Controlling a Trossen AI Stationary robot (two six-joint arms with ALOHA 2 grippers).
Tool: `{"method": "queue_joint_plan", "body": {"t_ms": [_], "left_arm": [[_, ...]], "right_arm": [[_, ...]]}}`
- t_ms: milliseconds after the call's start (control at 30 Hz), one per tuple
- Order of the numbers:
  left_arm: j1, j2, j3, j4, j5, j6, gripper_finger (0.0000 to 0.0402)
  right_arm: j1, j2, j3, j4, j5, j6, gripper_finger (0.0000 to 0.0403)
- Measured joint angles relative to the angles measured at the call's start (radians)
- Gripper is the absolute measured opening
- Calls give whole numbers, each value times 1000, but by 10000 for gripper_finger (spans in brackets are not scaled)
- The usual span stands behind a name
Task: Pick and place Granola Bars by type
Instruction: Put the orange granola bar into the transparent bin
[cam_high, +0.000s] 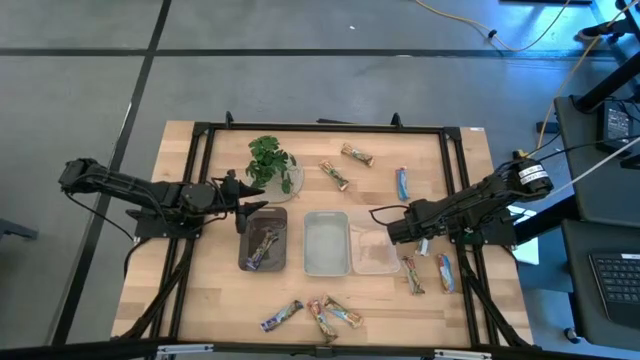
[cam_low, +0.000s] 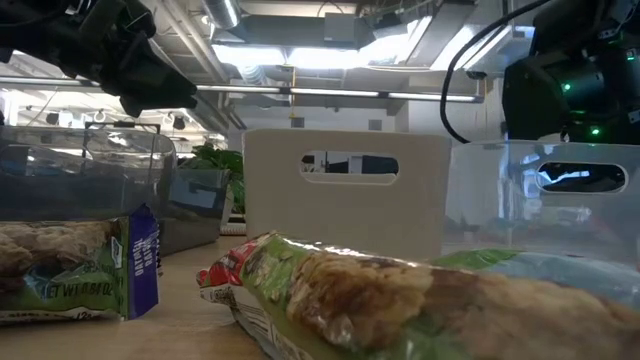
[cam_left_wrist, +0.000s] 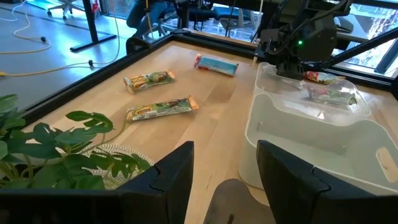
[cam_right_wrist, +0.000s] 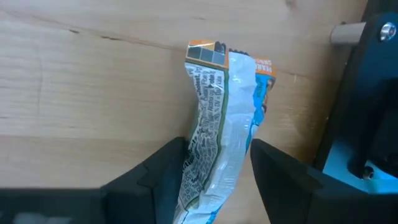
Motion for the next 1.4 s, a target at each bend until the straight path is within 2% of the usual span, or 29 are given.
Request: {"method": "queue_joint_plan", "body": {"t_ms": [233,600,733,933,1133,1400], "left_arm": [[0,0,0,0,0,0,169],[0,0,0,0,0,0,167],[0,0,0,0,0,0,165],[0,0,0,0,0,0,168],[0,0,0,0,0,0,169],[0,0,0,0,-1,0,169]], "right_arm": [[0,0,0,0,-3,0,178],[0,1,-2,-2,-9,-50,71],[0,1,-2,-7,-14,-94,44],[0,1,12,-76,-37,-112,49],[0,1,111,-215,-33,-187,54],[2,1,361,-315,102,-332,42]]}}
